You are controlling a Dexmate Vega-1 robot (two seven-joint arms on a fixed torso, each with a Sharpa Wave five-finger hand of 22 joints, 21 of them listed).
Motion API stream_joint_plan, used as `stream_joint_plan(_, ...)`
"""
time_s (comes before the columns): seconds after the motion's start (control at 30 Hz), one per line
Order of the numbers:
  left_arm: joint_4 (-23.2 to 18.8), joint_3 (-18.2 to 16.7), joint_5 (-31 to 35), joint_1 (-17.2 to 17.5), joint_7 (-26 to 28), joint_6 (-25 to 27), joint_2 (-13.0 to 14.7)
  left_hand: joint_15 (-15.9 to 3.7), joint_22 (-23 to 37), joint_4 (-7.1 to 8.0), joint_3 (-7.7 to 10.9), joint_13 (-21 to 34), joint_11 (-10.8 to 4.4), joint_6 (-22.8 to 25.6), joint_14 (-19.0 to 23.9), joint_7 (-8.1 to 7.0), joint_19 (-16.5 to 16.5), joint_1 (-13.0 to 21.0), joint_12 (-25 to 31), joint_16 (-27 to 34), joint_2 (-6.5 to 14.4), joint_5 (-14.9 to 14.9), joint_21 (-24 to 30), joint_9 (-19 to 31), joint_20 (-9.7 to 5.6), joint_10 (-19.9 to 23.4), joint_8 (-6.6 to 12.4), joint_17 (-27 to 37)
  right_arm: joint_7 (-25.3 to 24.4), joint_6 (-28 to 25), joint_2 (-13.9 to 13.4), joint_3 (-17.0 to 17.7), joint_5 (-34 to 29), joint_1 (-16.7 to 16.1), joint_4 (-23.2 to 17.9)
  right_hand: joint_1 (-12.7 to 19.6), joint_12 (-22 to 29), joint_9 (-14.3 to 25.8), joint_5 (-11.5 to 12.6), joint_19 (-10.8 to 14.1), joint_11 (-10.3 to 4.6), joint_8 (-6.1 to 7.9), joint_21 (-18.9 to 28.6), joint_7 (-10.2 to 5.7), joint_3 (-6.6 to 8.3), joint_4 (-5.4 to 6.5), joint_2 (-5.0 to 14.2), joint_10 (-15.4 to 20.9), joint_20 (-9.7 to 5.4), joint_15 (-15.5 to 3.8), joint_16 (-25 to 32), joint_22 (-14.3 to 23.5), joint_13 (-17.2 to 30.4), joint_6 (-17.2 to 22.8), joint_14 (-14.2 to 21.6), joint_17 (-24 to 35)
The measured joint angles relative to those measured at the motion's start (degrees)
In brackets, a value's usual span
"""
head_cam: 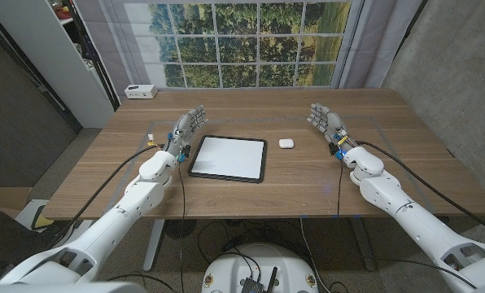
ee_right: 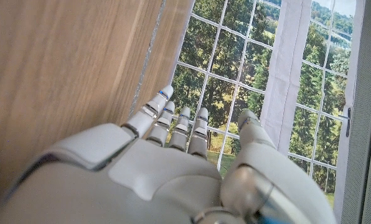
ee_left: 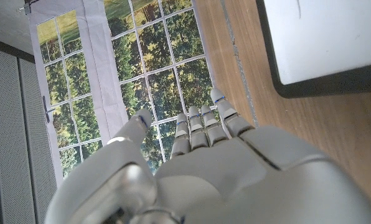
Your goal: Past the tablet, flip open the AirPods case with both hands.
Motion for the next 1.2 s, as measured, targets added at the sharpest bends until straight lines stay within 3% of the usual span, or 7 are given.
stream_joint_plan(0.23,-1.8,-0.6,0.0,2.5,0.9,-1.2,0.5,0.00,0.0,-0.06,0.07,0.0,0.00,0.5,0.0,-0.46,0.0,0.2,0.0,0.0,-0.2,0.0,0.0,0.0,0.00,0.0,0.00,-0.2,-2.6,-4.5,-2.4,-1.3,-3.4,-0.1,-4.2,3.3,-0.2,0.0,0.0,-1.4,0.31,0.14,-0.3,0.37,0.47,-0.47,-1.32,-0.4,0.32,0.00,-0.4,0.0,0.0,2.0,-0.1,0.0)
stream_joint_plan(0.4,-2.8,-1.0,0.4,3.7,1.6,-2.0,1.1,0.00,0.0,-0.31,0.31,-0.2,0.00,0.8,0.0,-0.17,-0.2,0.2,0.0,0.0,-0.2,0.0,-0.1,0.0,0.22,0.0,0.00,-0.2,-3.5,-8.4,-5.5,-3.1,-7.2,0.2,-8.2,7.8,-0.7,0.2,-0.3,-4.4,-0.61,0.22,-0.7,-0.54,0.47,-0.47,-2.72,-2.9,1.87,0.14,-1.3,0.0,0.3,2.7,-3.6,0.3)
stream_joint_plan(0.53,-3.4,-1.3,0.5,4.3,1.7,-2.1,1.5,0.00,0.0,-0.31,0.31,-0.2,0.00,1.0,0.0,-0.42,-0.2,0.2,0.0,0.0,-0.2,0.0,-0.3,0.0,0.22,0.0,0.00,-0.2,-3.2,-11.9,-6.4,-3.6,-10.2,0.5,-9.2,12.1,-1.1,0.3,-0.3,-7.9,-1.63,-0.78,-0.7,-2.58,0.63,-0.64,-3.80,-6.5,2.60,0.23,-1.4,0.3,0.4,1.3,-7.7,0.3)
stream_joint_plan(0.57,-3.5,-1.4,0.6,4.4,1.8,-2.3,1.5,0.00,0.0,-0.31,0.31,-0.2,0.00,1.0,0.0,-0.42,-0.2,0.2,0.0,0.0,-0.2,0.0,-0.3,0.0,0.22,0.0,0.00,-0.2,-3.0,-12.4,-8.8,-4.8,-10.6,1.3,-11.6,13.0,-1.3,0.3,-0.3,-8.8,-1.97,-0.88,-0.7,-3.04,0.63,-0.64,-4.14,-7.4,2.74,0.24,-1.6,0.3,0.5,0.8,-8.7,0.3)
stream_joint_plan(0.7,-3.8,-1.5,0.7,4.7,1.8,-2.5,1.9,0.00,0.0,-0.31,0.31,-0.2,-0.30,1.2,0.0,-0.60,-0.2,0.2,0.0,0.0,-0.2,0.0,-0.3,0.0,0.21,0.3,0.00,-0.2,-1.9,-16.7,-11.6,-6.2,-13.7,2.4,-14.6,15.5,-1.3,0.3,-0.3,-11.0,-2.86,-1.44,-0.7,-4.46,0.63,-0.64,-5.44,-9.9,2.90,0.41,-1.6,0.1,0.5,-0.6,-11.5,0.3)
stream_joint_plan(0.9,-3.9,-1.5,0.7,4.8,1.3,-2.6,2.2,0.00,0.0,-0.31,0.31,-0.4,-0.31,1.2,0.0,-0.60,-0.5,0.2,0.0,0.0,-0.2,0.0,-0.3,0.3,0.52,0.3,0.00,-0.2,-0.4,-22.1,-14.2,-7.7,-17.6,3.6,-17.4,18.5,-1.3,0.3,0.0,-12.7,-4.71,-1.56,-0.7,-5.49,0.79,-0.80,-6.39,-11.8,2.96,0.60,-1.6,0.1,0.5,-1.6,-13.8,0.3)
stream_joint_plan(1.2,-3.9,-1.5,0.9,4.7,0.8,-2.7,2.5,-0.32,0.3,-0.78,0.45,-0.4,-0.31,1.2,0.3,-0.60,-0.5,0.2,0.0,0.0,-0.2,0.0,-0.8,0.3,0.51,0.3,0.00,-0.2,3.6,-29.3,-18.0,-11.6,-23.3,7.2,-21.6,23.1,-1.3,0.3,0.0,-15.9,-5.47,-1.88,-0.7,-6.71,1.02,-0.56,-7.10,-16.0,3.00,0.31,-1.6,0.1,0.5,-4.0,-17.3,0.3)
